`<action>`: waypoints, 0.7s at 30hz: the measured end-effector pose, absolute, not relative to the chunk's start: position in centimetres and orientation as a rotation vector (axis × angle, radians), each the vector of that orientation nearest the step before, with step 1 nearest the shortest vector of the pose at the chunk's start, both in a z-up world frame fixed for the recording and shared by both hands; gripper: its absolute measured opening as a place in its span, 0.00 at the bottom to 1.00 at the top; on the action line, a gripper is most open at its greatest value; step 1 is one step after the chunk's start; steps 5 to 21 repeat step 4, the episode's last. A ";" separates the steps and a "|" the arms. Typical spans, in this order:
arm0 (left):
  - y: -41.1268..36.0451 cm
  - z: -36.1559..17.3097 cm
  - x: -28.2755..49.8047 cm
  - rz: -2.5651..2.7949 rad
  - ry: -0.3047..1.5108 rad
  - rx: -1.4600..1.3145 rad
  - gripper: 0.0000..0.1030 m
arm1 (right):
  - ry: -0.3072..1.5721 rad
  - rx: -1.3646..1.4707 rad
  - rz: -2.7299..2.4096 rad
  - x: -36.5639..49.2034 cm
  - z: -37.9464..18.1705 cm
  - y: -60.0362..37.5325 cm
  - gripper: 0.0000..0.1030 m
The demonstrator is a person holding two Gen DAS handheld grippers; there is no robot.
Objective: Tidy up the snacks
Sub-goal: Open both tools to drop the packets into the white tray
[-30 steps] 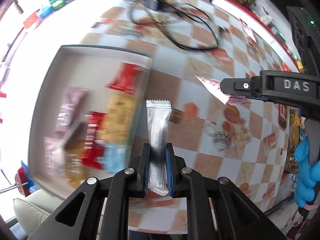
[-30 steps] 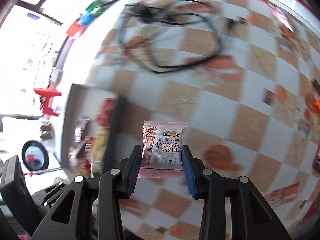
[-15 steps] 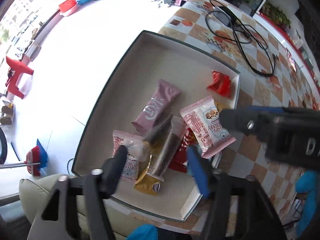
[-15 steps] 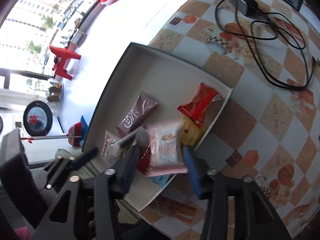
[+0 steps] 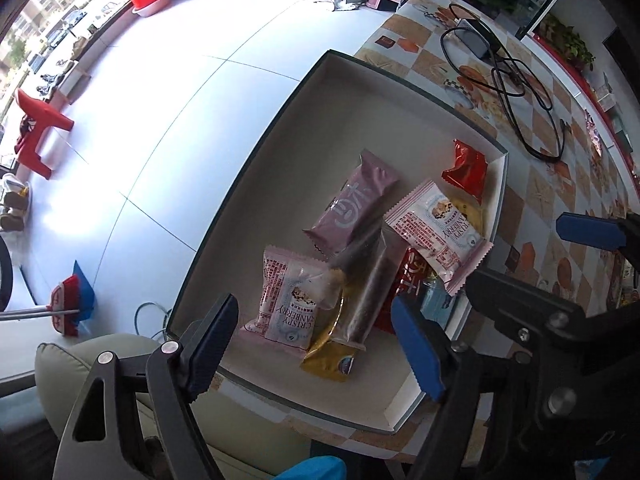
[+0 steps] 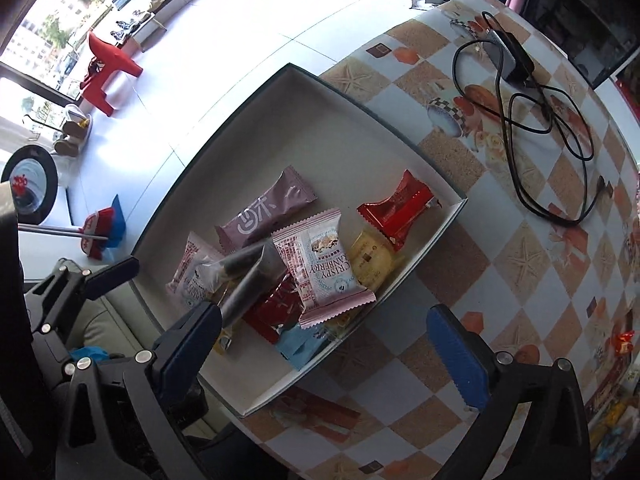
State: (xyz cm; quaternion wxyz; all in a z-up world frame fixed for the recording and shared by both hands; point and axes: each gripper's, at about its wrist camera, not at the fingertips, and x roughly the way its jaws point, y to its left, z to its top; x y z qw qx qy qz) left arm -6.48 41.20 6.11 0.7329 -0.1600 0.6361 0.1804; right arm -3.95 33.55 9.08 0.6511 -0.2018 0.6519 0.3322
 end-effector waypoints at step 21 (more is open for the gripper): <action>41.5 6.8 -7.0 0.423 1.354 -0.331 0.80 | 1.483 -0.458 0.736 -4.1 9.2 33.4 1.00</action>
